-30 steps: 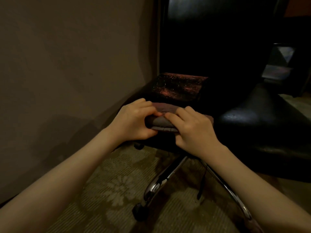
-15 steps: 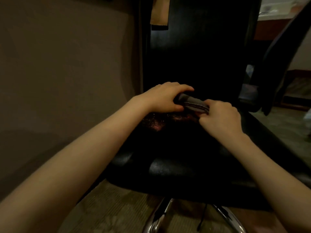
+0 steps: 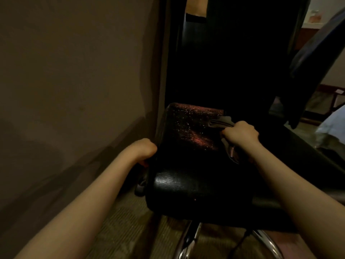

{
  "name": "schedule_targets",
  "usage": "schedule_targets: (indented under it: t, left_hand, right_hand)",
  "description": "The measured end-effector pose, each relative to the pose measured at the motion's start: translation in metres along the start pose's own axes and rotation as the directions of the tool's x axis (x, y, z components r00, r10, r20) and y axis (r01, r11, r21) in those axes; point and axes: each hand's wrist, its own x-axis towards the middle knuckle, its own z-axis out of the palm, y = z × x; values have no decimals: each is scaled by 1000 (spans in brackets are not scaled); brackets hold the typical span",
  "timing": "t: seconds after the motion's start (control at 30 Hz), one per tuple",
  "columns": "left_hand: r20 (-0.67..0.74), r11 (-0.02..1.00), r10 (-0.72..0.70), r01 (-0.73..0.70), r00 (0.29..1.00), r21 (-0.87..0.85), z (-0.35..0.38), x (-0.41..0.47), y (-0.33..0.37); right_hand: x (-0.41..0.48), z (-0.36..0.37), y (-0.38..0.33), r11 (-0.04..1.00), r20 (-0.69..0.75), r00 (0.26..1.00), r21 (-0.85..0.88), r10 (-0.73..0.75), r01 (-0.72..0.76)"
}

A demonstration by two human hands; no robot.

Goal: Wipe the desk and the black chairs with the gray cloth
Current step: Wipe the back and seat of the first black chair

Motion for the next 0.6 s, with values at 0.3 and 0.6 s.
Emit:
schedule_targets:
  t: [0.3,0.6]
  left_hand:
    - [66,878,21,13,998,-479,-4,-2,-26]
    - [-73,975,58,-72,996,-208,-44,-20,7]
  right_hand:
    - [-23,63,-123,964,112,989,258,-95,63]
    - [20,24,-131,880,97,991,474,-88,32]
